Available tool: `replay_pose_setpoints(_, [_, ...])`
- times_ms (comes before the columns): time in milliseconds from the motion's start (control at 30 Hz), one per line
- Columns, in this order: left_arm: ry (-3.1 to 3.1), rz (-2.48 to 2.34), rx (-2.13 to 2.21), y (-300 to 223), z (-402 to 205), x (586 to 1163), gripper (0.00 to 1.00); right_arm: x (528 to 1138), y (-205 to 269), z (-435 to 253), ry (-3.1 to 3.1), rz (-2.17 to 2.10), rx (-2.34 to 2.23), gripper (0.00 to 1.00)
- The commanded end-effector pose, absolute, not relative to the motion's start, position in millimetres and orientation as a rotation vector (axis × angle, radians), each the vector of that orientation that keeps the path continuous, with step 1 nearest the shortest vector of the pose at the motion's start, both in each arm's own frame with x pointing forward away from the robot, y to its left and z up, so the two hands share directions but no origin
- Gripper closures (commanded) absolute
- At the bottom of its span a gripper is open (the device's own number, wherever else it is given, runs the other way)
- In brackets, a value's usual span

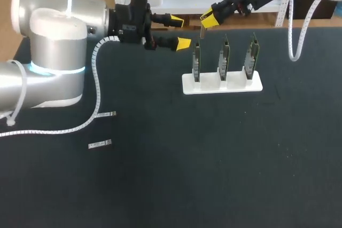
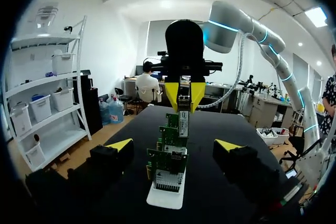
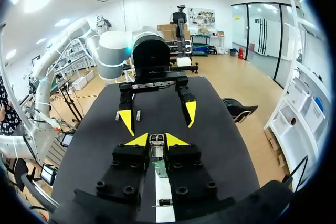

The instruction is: Pick up the optical module with the left hand, and insert it into the network port with the right hand.

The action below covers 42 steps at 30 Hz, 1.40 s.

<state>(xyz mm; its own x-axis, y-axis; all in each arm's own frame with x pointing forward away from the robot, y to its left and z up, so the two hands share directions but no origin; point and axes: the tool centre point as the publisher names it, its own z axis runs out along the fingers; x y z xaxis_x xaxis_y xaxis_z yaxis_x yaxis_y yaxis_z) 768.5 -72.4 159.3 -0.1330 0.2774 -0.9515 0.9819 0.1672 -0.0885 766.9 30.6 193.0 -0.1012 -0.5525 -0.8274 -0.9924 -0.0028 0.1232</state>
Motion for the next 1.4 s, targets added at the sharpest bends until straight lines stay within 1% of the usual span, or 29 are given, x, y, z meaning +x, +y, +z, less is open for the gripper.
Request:
replay_pose_setpoints(33, [1.637,-0.991,1.289,-67.4,155.2,765.8,0.00,762.7,29.1,191.8,1.709,0.987,-1.588,1.00])
replay_pose_setpoints(233, [1.684,-0.923,1.367,-66.3,147.7,768.0,0.00,763.2,28.8,191.9,1.713,0.986,-1.580,1.00])
replay_pose_setpoints(1400, [1.696,-0.984,1.439,-65.5,131.8,770.0,0.00,767.2,28.1,194.7,1.706,0.984,-1.572,1.00])
